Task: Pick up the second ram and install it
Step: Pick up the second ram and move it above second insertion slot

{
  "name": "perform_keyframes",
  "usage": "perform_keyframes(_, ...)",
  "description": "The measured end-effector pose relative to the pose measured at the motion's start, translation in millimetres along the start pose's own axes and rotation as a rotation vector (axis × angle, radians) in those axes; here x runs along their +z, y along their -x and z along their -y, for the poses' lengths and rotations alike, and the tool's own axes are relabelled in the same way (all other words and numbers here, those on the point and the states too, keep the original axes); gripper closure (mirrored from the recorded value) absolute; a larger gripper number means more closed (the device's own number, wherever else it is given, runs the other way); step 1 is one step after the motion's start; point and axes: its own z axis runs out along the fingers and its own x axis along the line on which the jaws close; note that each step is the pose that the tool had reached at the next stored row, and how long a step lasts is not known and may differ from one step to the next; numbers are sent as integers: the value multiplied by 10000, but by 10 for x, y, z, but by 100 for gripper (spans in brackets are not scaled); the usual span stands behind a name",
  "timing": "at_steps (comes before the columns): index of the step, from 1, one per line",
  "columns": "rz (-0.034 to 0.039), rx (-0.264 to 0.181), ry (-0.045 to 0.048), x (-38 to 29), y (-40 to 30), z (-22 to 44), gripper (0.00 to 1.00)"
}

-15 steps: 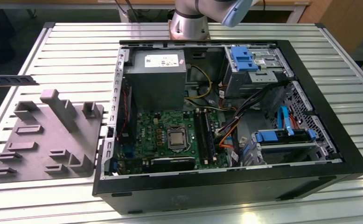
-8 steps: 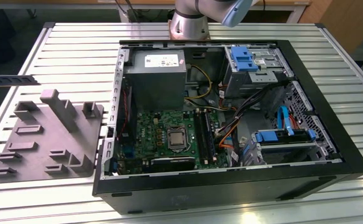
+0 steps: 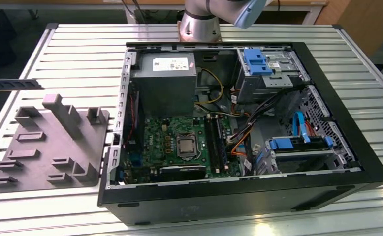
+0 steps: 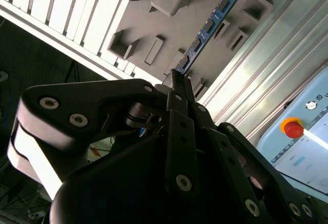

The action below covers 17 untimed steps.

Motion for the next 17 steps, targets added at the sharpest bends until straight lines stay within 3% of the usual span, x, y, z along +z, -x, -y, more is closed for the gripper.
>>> perform_keyframes(17, 0, 0, 0, -1, 1, 29, 88)
